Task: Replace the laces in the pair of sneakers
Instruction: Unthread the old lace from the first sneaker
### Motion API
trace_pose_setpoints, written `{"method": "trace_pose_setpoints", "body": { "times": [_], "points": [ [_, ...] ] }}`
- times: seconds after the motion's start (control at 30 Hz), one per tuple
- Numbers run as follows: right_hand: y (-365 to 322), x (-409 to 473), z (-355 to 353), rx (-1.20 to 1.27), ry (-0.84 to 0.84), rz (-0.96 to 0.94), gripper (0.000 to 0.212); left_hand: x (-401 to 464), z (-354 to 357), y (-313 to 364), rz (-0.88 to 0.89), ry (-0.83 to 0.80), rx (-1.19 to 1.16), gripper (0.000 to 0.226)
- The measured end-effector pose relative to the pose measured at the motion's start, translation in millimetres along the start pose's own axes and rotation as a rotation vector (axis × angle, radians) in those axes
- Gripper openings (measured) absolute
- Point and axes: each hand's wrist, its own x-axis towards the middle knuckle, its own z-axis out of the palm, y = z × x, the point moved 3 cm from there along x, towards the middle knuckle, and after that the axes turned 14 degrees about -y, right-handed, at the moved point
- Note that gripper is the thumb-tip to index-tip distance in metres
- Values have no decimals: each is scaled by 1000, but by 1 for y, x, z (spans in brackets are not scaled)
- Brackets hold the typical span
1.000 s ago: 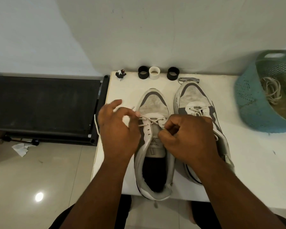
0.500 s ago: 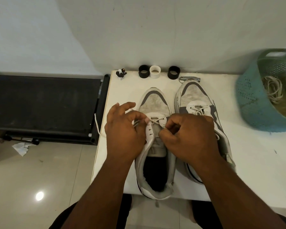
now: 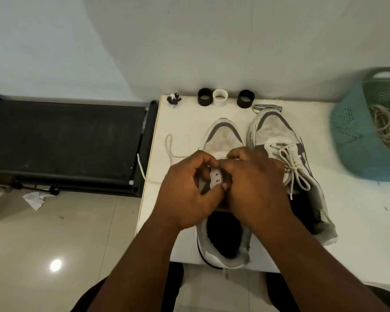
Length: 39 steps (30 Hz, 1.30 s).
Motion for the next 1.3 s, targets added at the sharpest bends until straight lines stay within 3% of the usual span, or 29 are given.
{"method": "trace_pose_setpoints", "body": {
  "times": [0.17, 0.3, 0.43, 0.57, 0.7, 0.87, 0.93, 1.0, 1.07, 1.17, 1.3],
  "points": [
    [3, 6, 11, -32, 112, 102, 17, -3, -3, -6, -3, -121, 59, 41],
    [4, 6, 6, 116, 259, 44, 7, -3, -2, -4, -21, -10, 68, 19],
    [15, 4, -7, 298, 340, 132, 6, 0, -7, -8, -89, 124, 73, 3],
    [7, 3, -5, 241, 251, 1, 45, 0, -6, -9, -97, 120, 46, 3],
    [6, 6, 4, 134, 302, -59, 15, 1, -5, -12, -97, 124, 34, 2],
    [28, -3, -24, 202, 495, 124, 9, 2, -3, -12, -115, 132, -23, 5],
    [28, -3, -28, 185, 458, 128, 20, 3, -3, -10, -112, 128, -24, 5],
    [14, -2, -18, 141, 326, 54, 39, 4, -3, -8, -107, 132, -24, 2],
    [3, 0, -5, 101, 228, 7, 46, 4, -3, -8, -97, 125, -29, 1],
    [6, 3, 9, 87, 194, -9, 36, 3, -3, -7, -87, 103, -63, 3],
    [14, 6, 8, 111, 281, 5, 10, 4, -2, -5, -83, 91, -96, 5]
  ]
}}
